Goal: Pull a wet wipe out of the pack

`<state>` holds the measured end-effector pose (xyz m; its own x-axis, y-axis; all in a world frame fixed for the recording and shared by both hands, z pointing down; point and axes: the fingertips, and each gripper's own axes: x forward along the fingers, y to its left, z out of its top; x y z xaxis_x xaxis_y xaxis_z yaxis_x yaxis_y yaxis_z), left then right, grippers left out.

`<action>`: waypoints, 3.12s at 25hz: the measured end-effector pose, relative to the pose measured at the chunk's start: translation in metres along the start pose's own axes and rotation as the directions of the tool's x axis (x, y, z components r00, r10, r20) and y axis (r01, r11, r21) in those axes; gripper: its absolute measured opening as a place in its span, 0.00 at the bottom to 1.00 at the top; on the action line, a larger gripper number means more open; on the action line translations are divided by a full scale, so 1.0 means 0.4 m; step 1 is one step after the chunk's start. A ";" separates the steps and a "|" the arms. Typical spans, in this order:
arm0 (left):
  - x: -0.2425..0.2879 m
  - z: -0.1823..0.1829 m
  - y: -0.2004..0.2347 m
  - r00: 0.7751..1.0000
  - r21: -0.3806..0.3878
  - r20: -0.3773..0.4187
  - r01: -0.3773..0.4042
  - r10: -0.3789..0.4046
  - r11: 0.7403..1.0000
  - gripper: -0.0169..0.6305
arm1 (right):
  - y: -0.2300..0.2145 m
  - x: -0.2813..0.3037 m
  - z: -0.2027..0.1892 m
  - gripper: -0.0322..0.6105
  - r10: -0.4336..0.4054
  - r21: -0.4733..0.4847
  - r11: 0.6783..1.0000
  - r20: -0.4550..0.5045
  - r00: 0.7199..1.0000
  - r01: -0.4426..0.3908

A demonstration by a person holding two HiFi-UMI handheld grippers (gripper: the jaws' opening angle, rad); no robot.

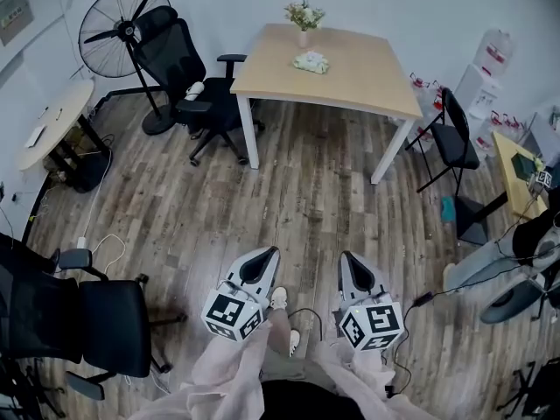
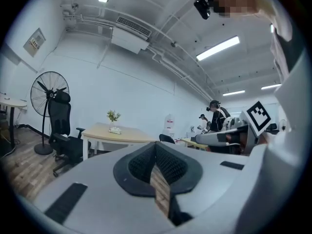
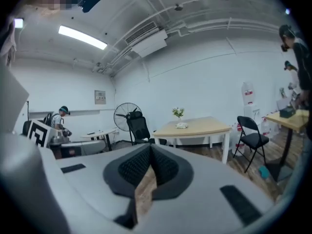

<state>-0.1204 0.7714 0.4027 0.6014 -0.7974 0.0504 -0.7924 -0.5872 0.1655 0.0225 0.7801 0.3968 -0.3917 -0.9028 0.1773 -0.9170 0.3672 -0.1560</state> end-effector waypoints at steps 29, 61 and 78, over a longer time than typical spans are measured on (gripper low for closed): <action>0.424 0.049 0.238 0.998 0.012 -0.057 -0.007 0.008 1.000 0.04 | -0.225 0.415 0.110 0.06 0.069 0.064 0.996 -0.010 0.998 -0.068; 0.752 0.095 0.569 0.996 -0.004 -0.094 -0.009 0.009 1.000 0.04 | -0.361 0.829 0.197 0.06 0.027 0.044 0.999 -0.022 0.999 -0.026; 0.928 0.095 0.633 0.995 -0.019 -0.099 -0.002 0.000 1.000 0.04 | -0.477 0.971 0.227 0.06 0.003 0.022 1.000 -0.042 0.999 -0.003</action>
<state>-0.1018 0.3215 0.4258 0.6086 -0.7795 0.1481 -0.7914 -0.5829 0.1840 0.0523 0.3392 0.4073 -0.3977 -0.8914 0.2174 -0.9141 0.3646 -0.1775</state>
